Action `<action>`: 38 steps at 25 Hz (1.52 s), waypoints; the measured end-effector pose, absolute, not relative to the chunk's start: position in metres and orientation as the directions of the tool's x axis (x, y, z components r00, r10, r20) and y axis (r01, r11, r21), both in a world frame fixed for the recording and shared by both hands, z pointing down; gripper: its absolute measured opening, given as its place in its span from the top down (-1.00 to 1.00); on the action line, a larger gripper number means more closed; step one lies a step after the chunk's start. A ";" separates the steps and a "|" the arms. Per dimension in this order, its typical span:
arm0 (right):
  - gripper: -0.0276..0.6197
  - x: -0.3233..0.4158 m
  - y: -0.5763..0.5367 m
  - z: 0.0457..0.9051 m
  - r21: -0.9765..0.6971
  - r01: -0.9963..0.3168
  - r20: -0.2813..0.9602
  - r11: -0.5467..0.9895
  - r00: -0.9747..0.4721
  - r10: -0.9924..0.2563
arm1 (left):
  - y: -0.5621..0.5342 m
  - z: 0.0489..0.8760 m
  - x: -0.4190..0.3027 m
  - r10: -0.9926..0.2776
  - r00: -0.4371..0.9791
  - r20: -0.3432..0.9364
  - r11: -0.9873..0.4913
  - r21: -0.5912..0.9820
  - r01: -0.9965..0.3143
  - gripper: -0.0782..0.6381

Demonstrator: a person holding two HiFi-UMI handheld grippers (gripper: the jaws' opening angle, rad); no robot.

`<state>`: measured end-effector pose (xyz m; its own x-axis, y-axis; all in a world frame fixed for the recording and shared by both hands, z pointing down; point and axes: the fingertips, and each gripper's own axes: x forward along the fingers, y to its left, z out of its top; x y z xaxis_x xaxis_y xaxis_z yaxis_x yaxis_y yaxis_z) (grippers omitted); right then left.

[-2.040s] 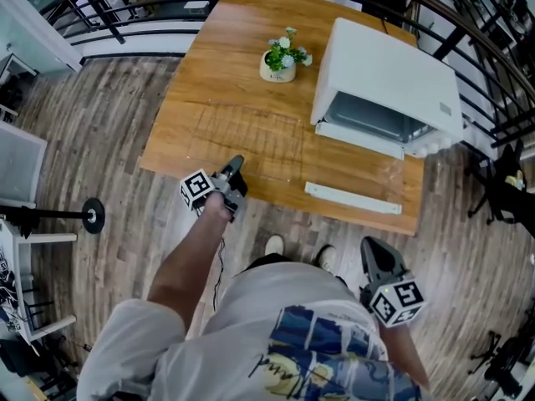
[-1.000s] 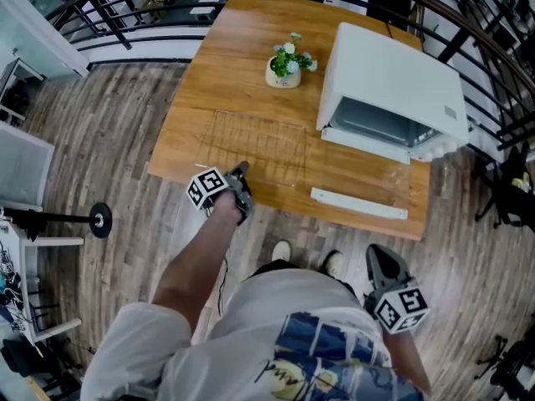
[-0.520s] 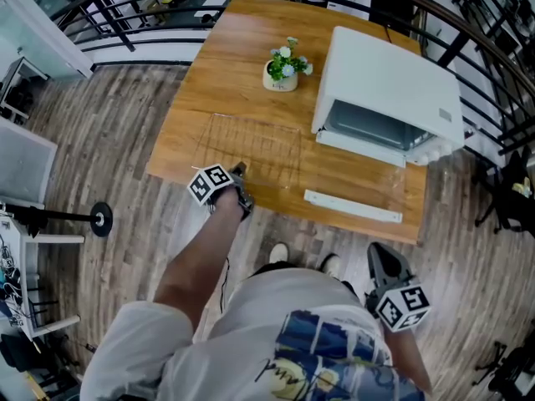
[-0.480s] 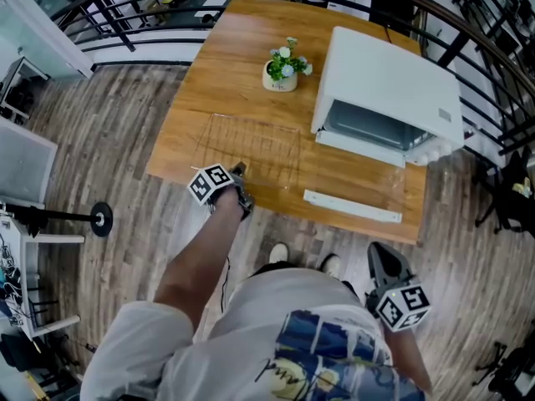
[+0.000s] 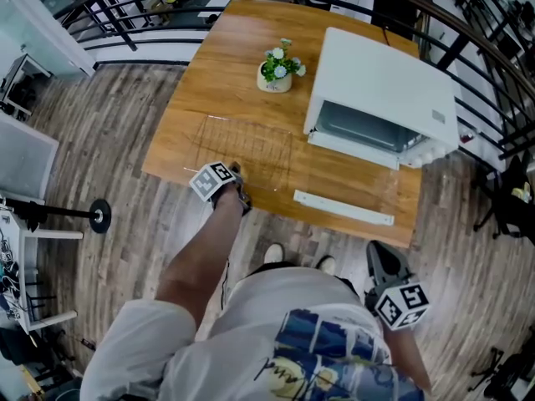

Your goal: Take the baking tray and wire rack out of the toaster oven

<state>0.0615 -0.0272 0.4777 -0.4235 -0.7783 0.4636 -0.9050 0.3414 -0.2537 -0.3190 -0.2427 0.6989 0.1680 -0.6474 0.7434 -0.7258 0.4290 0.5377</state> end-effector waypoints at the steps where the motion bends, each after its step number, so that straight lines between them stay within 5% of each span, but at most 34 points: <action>1: 0.91 0.064 -0.028 0.478 -0.255 -0.903 0.462 0.345 -0.427 -0.777 | -0.242 0.700 -0.319 -0.645 0.146 0.750 0.439 0.520 -0.733 0.26; 23: 0.91 0.113 -0.037 0.476 -0.282 -0.881 0.444 0.379 -0.470 -0.763 | -0.220 0.706 -0.342 -0.523 -0.181 0.833 0.596 0.206 -0.776 0.04; 38: 0.91 0.141 -0.031 0.477 -0.302 -0.867 0.421 0.395 -0.493 -0.761 | -0.194 0.697 -0.347 -0.510 -0.250 0.823 0.624 0.154 -0.766 -0.02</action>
<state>0.1408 -0.0306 0.4774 -0.4935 -0.7611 0.4209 -0.8674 0.3952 -0.3023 -0.3467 -0.1944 0.6966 -0.2498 -0.5095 0.8234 -0.7660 0.6242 0.1539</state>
